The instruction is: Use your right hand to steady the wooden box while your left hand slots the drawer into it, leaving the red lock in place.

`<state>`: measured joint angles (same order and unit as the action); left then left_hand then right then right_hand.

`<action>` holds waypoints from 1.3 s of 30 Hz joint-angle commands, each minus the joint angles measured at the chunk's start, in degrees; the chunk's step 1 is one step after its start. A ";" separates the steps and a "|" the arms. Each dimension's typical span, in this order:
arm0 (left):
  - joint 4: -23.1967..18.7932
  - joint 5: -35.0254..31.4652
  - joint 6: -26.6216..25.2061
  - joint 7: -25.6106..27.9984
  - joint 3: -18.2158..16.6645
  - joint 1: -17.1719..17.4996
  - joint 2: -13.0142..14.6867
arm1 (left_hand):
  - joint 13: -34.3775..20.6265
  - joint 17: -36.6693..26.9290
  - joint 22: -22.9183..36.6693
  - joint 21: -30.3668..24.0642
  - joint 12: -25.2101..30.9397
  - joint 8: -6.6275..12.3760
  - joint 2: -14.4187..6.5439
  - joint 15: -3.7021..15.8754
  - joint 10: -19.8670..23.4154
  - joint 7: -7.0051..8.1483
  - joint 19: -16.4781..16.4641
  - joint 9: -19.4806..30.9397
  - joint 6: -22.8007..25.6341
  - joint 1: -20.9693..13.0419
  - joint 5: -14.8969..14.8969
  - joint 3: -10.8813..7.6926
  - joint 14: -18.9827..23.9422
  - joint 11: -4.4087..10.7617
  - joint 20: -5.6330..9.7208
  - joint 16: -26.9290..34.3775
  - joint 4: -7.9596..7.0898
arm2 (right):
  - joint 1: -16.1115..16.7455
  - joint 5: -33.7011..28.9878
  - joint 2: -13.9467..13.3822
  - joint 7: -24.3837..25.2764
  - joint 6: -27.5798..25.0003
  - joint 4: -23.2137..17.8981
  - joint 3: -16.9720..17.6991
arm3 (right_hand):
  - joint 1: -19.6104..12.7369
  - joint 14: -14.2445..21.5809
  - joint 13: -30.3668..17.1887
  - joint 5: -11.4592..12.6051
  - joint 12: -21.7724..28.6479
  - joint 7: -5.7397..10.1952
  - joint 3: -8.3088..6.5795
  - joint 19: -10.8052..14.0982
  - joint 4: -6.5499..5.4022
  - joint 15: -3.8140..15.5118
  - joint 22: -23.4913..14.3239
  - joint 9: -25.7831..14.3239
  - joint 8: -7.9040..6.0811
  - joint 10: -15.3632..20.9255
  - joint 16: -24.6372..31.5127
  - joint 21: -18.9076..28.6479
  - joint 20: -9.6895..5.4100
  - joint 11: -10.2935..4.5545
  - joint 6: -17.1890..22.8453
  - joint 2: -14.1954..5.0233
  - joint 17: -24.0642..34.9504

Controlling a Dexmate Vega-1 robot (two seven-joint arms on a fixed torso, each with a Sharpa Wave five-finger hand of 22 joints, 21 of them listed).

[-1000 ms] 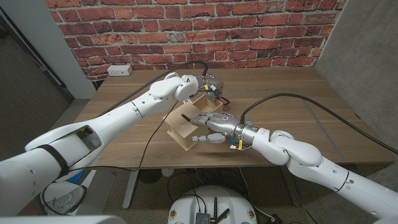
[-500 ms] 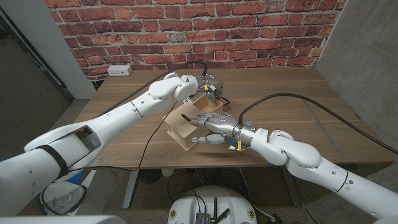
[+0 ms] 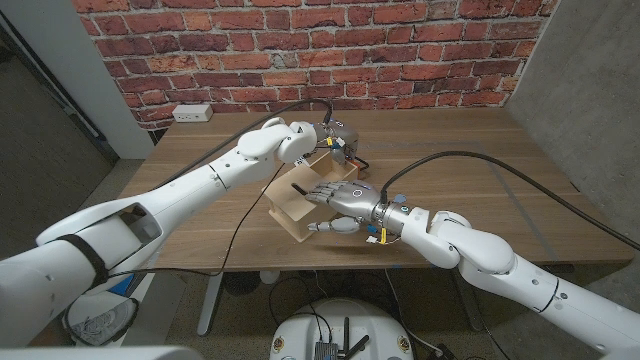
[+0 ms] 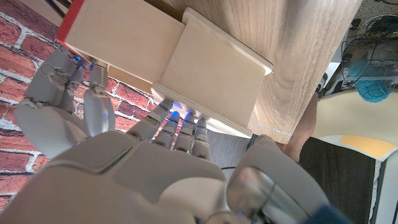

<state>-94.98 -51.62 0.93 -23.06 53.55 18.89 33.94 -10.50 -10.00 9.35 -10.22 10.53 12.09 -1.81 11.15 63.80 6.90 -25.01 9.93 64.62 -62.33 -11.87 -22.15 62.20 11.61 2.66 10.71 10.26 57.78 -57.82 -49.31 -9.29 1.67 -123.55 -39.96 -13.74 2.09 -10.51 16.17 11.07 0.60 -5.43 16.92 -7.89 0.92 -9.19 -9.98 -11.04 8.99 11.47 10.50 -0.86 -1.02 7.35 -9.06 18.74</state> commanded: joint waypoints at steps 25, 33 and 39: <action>-2.10 2.67 2.90 -3.40 -0.98 0.58 1.37 | -0.11 -0.27 0.17 -0.32 0.23 0.27 -2.70 2.83 0.80 -0.52 -0.31 0.94 1.02 -2.23 -0.39 -0.04 0.57 -0.07 8.75 0.29 -0.35 | 1.52 -2.52 -0.08 -1.04 -0.52 -0.99 0.41 | -0.33 0.68 -0.34 0.38 0.25 0.07 0.04 0.57 -0.37 -0.04 -0.34 -0.35 -0.33 0.45 0.42 0.21 -0.10 0.07 0.46 -0.53 0.14; -3.61 2.17 2.02 -4.15 -1.49 1.54 1.98 | -0.11 -0.26 0.17 -0.32 0.19 0.27 -2.70 2.83 0.71 -0.43 -0.33 0.94 0.98 -2.26 -0.39 -0.03 0.54 -0.07 8.76 0.28 -0.34 | 1.60 -2.95 -0.12 -1.05 -0.49 -1.10 0.45 | -0.33 0.68 -0.34 0.38 0.25 0.07 0.04 0.57 -0.37 -0.04 -0.34 -0.35 -0.33 0.45 0.42 0.21 -0.10 0.07 0.46 -0.53 0.14; -4.31 1.64 0.86 -4.40 -1.95 2.21 2.17 | -0.10 -0.27 0.17 -0.32 0.18 0.29 -2.70 2.84 0.68 -0.51 -0.33 0.94 1.02 -2.28 -0.39 -0.02 0.58 -0.05 8.76 0.30 -0.34 | 1.57 -2.87 -0.06 -1.12 -0.45 -1.05 0.53 | -0.33 0.68 -0.34 0.38 0.25 0.07 0.04 0.57 -0.37 -0.04 -0.34 -0.35 -0.33 0.45 0.42 0.21 -0.10 0.07 0.46 -0.53 0.14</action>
<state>-97.89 -49.51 3.03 -26.54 52.25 20.06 35.58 -10.52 -9.99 9.35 -10.22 10.53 12.15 -1.67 10.95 63.79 6.85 -25.01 9.95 64.70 -62.47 -11.90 -22.16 62.25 11.61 2.65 10.47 10.25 59.22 -60.42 -49.33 -10.50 1.27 -124.57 -39.57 -13.74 2.09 -10.52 16.17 11.07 0.60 -5.43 16.88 -7.89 0.92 -9.18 -9.99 -11.03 8.99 11.47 10.31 -0.80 -1.02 7.34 -9.06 18.74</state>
